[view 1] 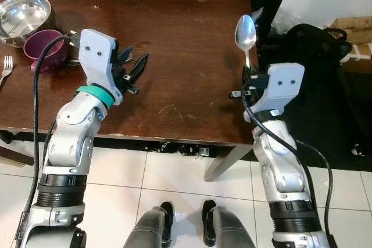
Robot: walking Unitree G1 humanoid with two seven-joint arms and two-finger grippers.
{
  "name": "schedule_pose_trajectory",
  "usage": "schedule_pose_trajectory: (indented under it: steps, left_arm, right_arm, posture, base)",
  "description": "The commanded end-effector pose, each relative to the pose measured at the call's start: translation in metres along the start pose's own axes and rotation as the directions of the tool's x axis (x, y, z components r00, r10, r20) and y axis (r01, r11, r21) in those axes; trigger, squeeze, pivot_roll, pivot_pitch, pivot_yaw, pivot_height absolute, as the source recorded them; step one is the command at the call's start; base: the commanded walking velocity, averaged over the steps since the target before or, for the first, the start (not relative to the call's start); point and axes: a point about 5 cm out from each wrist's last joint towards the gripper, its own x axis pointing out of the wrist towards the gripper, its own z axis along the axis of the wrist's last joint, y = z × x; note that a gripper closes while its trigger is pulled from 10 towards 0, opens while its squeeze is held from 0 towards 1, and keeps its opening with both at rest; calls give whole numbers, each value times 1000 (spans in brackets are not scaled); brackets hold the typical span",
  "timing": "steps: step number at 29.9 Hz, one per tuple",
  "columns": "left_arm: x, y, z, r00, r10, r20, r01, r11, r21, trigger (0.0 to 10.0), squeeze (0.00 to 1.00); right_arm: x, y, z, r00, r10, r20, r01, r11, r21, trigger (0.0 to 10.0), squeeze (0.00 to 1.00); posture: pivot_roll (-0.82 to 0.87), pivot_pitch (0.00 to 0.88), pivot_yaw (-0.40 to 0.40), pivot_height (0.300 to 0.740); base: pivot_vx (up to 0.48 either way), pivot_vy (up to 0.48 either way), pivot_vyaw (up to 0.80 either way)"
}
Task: Setting the table
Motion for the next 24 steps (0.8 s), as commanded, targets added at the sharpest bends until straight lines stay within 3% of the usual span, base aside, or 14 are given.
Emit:
schedule_pose_trajectory:
  steps: [1,12,24]
  left_arm:
    - [-4,0,-8,999,16,-29,-16,1000,-3,10000,0]
    - [-11,-3,-5,999,29,-30,-29,1000,1,10000,0]
    - [-9,-4,-4,999,43,-22,-43,999,6,10000,0]
  right_arm:
    - [-4,2,-1,1000,2,-11,-2,1000,-1,10000,0]
    - [-5,-1,-3,999,-26,-40,26,1000,-7,10000,0]
    - [-1,-7,-4,997,-48,-52,48,999,2,10000,0]
  posture:
    - [-2,193,98,740]
    - [-1,187,93,740]
    - [-8,169,93,740]
  base:
    - [0,0,0]
    - [-162,0,0]
    - [-390,0,0]
